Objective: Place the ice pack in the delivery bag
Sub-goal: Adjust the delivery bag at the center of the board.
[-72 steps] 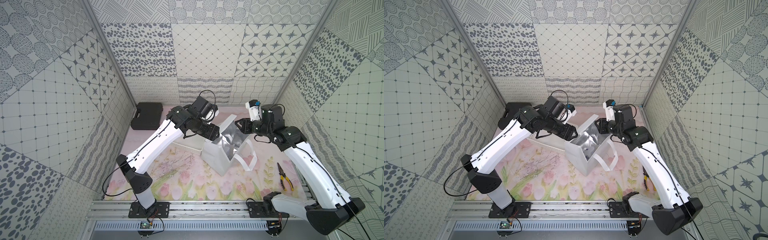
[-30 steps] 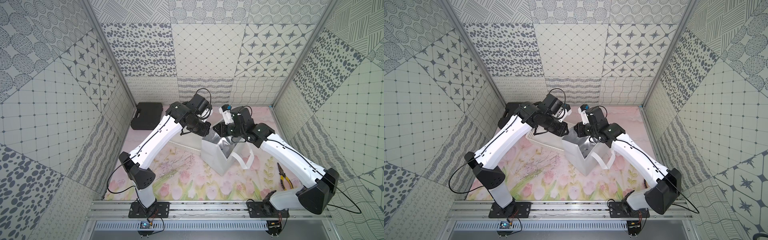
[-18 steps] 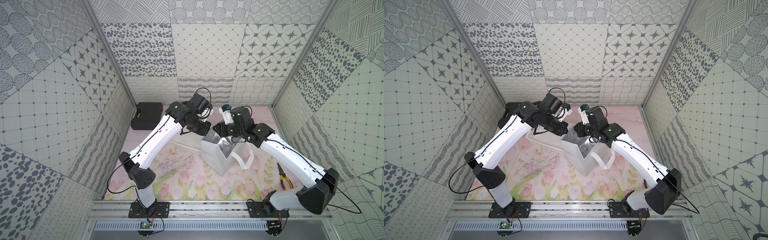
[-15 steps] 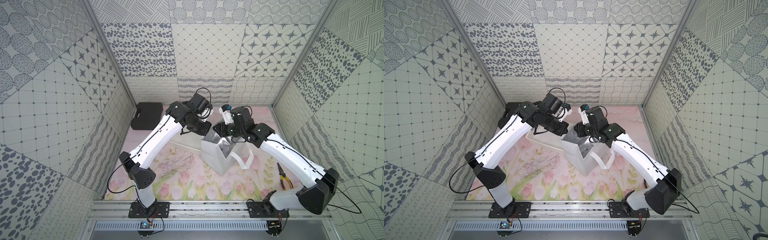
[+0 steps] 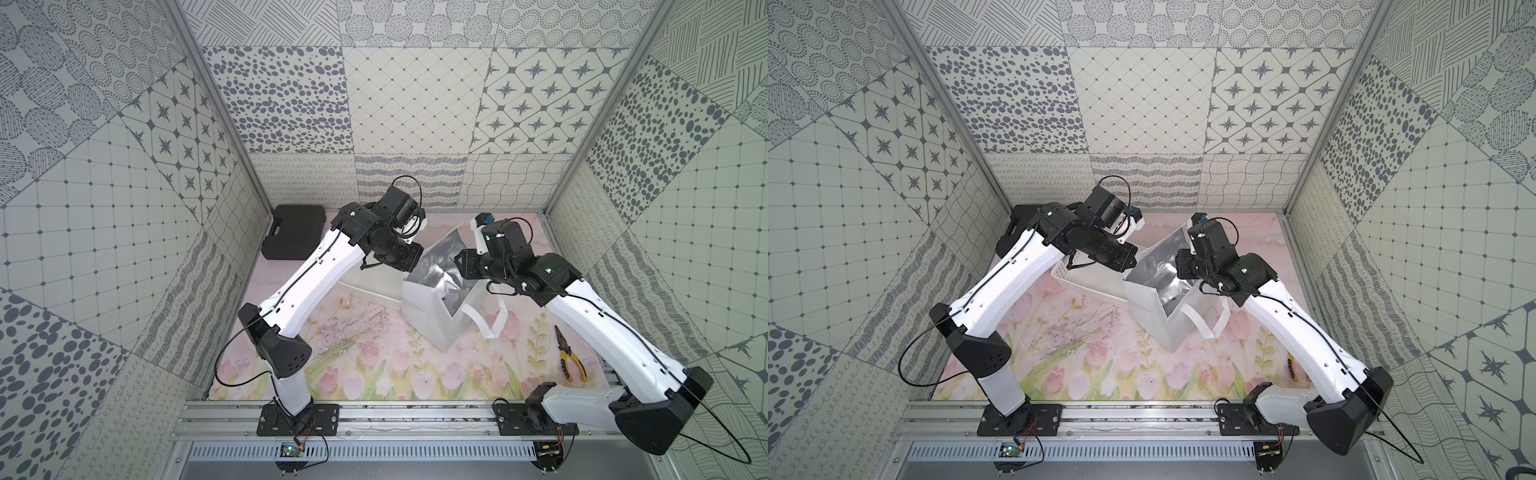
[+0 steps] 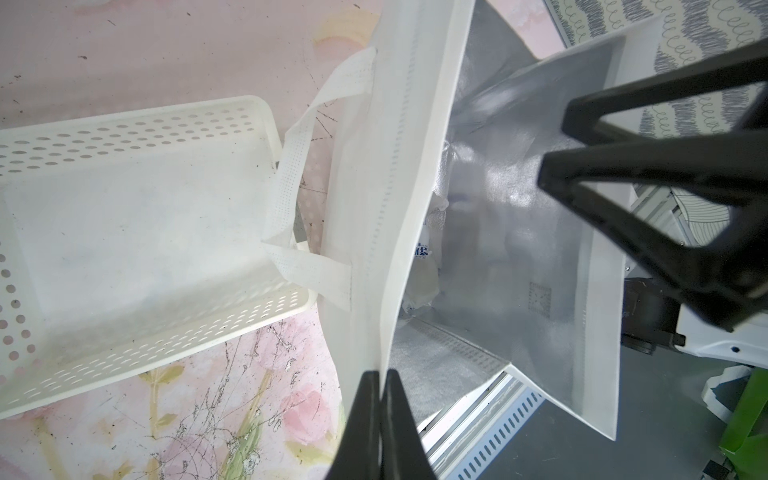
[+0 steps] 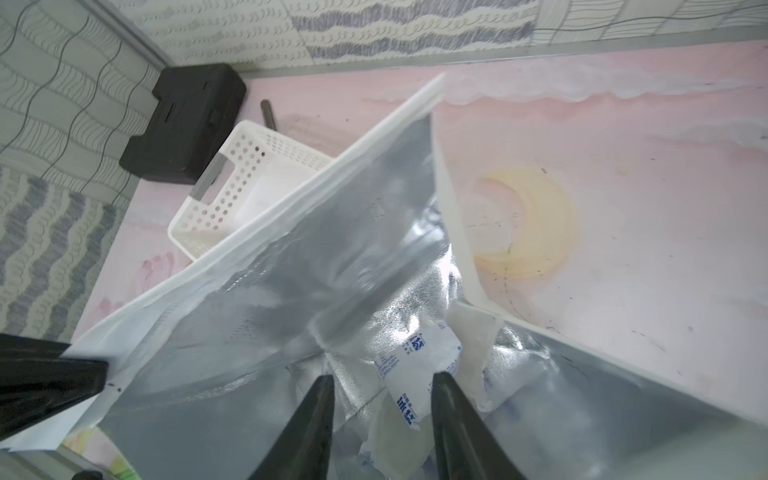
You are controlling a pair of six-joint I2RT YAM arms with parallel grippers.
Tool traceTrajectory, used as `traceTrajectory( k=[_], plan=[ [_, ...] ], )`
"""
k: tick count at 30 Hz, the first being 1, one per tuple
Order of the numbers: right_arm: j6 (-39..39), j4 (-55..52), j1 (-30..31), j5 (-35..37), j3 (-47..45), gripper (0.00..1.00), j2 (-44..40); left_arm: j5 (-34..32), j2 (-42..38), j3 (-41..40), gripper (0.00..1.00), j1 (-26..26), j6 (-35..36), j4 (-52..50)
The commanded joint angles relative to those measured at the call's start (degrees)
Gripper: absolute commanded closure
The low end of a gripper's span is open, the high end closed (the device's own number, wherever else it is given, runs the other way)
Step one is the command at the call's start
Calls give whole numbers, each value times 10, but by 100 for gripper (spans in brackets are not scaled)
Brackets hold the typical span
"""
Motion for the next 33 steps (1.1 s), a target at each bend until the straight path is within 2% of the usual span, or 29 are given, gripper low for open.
traceTrajectory(
  k=[1,8,11,21,25,33],
  plan=[
    [66,-28,-2,51,-28,51,-26,28,-1,3,100,2,-2,-4],
    [129,-29,-3,37,-39,48,13,42,-1,-8,100,2,-4,9],
    [137,-29,-3,39,-36,51,25,42,-5,-20,100,1,-6,14],
    [119,-73,-3,88,14,47,-11,44,-17,-31,100,1,-8,28],
    [135,-90,-4,115,-4,46,-31,45,-16,-30,100,1,-4,30],
    [172,-88,-7,86,-35,43,-15,47,-16,-29,100,1,0,31]
  ],
)
